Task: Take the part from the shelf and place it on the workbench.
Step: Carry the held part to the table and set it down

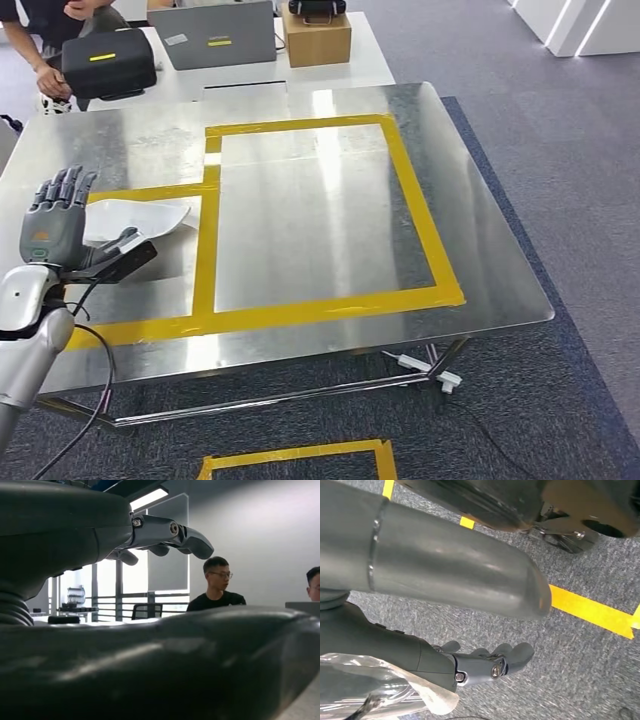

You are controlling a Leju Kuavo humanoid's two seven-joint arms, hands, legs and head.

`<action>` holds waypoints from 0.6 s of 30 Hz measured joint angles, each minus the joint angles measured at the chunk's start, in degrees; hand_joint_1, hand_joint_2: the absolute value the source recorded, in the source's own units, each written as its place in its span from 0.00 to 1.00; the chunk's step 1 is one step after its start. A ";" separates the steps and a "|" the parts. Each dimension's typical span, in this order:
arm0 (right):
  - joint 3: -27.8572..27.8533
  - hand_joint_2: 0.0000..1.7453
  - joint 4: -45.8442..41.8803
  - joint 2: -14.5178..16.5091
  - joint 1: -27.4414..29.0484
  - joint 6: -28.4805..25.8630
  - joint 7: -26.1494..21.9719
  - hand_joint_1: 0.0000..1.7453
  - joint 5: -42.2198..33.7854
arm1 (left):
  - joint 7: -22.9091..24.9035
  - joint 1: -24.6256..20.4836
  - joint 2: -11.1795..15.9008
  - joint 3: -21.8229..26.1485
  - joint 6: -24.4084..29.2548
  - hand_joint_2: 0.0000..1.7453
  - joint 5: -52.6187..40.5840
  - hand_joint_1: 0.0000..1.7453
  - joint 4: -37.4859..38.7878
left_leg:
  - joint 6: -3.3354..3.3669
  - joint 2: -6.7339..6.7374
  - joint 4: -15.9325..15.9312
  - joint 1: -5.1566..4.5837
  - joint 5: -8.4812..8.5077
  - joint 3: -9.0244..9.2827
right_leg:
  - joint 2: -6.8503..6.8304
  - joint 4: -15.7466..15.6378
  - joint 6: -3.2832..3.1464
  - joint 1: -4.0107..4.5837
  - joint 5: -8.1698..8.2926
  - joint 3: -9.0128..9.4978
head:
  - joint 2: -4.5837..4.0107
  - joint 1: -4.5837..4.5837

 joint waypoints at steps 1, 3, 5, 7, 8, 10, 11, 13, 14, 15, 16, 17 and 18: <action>0.00 0.00 0.00 0.01 0.03 0.01 0.07 0.00 0.00 | -0.02 0.19 -0.02 0.01 -0.05 0.00 0.01 0.00 -0.03 | 0.02 0.03 0.01 0.01 0.14 -0.22 | -0.01 3.84 0.13 -0.07 -1.85 -1.33 | 0.00 0.04; 0.00 0.00 0.00 0.00 0.11 0.03 0.19 0.00 0.00 | -0.02 0.67 -0.08 0.01 -0.12 0.00 0.01 0.00 -0.03 | -0.13 0.07 0.05 0.04 0.47 -0.65 | -0.05 7.44 0.37 -0.16 -2.80 -2.08 | 0.00 0.05; 0.00 0.00 0.01 -0.01 0.13 0.04 0.24 0.00 0.00 | -0.03 0.97 -0.10 0.03 -0.19 0.00 0.02 0.00 -0.03 | -0.45 0.05 0.26 0.13 0.81 -1.12 | -0.09 2.10 0.46 -0.28 0.02 1.58 | 0.00 0.05; 0.00 0.00 0.01 -0.01 0.00 0.04 0.23 0.00 0.00 | -0.04 1.02 -0.05 0.19 -0.23 0.00 0.03 0.00 -0.08 | -0.93 -0.01 0.68 0.12 1.11 -1.67 | 0.04 -5.85 0.24 -0.29 2.33 6.44 | 0.01 0.03; 0.00 0.00 0.01 0.00 -0.04 0.04 0.23 0.00 0.00 | -0.04 1.01 -0.03 0.28 -0.23 0.00 0.03 0.00 -0.13 | -1.23 -0.04 0.90 0.10 1.31 -1.90 | 0.14 -8.12 0.06 -0.25 2.81 7.78 | 0.01 0.04; 0.00 0.00 0.00 0.01 -0.03 0.04 0.23 0.00 0.00 | -0.04 1.02 0.01 0.42 -0.23 0.00 0.03 0.00 -0.19 | -1.91 -0.13 1.04 0.06 1.89 -2.19 | 0.31 -8.71 -0.50 -0.10 3.20 7.99 | 0.01 -0.02; 0.00 0.00 0.00 0.03 0.00 0.05 0.23 0.00 0.01 | -0.04 1.06 0.02 0.45 -0.23 0.00 0.03 0.00 -0.20 | -2.25 -0.18 1.11 0.10 2.05 -2.34 | 0.21 -8.86 -0.89 -0.20 3.45 7.61 | 0.00 0.04; 0.00 0.00 0.01 0.09 0.00 0.19 0.33 0.00 0.04 | -0.04 1.17 0.09 0.51 -0.25 0.00 0.03 0.00 -0.20 | -2.98 -0.20 2.71 0.27 0.12 -3.12 | -0.04 -9.03 -1.85 -0.41 4.26 6.98 | 0.00 -0.02; 0.00 0.00 0.02 0.13 -0.01 0.32 0.40 0.00 0.08 | -0.04 1.25 0.12 0.54 -0.26 0.00 0.03 0.00 -0.20 | -3.40 -0.18 5.14 0.45 -2.22 -3.91 | -0.20 -9.11 -2.23 -0.51 4.75 6.51 | 0.00 -0.04; 0.01 0.00 0.02 0.13 -0.01 0.50 0.56 0.00 0.15 | -0.04 1.38 0.12 0.55 -0.28 0.00 0.03 0.00 -0.20 | -3.80 -0.14 8.64 0.65 -5.11 -4.85 | -0.29 -9.10 -2.42 -0.49 5.17 6.14 | 0.00 -0.11; 0.01 0.00 0.02 0.14 0.01 0.66 0.75 0.00 0.24 | -0.04 1.60 0.09 0.55 -0.31 0.00 0.04 0.00 -0.20 | -4.13 -0.12 12.59 0.89 -7.65 -5.72 | -0.37 -9.07 -2.50 -0.47 5.59 5.55 | 0.00 -0.13; 0.01 0.00 0.02 0.14 0.03 0.79 1.01 0.00 0.34 | -0.04 1.88 0.06 0.55 -0.35 0.00 0.04 0.00 -0.20 | -4.36 -0.10 15.81 1.09 -9.20 -6.22 | -0.43 -9.02 -2.48 -0.46 6.02 4.97 | 0.00 -0.15; 0.02 0.00 0.02 0.14 0.04 0.91 1.37 0.00 0.47 | -0.04 2.18 0.04 0.56 -0.41 0.00 0.05 0.00 -0.20 | -4.51 -0.10 17.44 1.29 -9.45 -5.94 | -0.48 -8.96 -2.43 -0.46 6.45 4.37 | 0.00 -0.15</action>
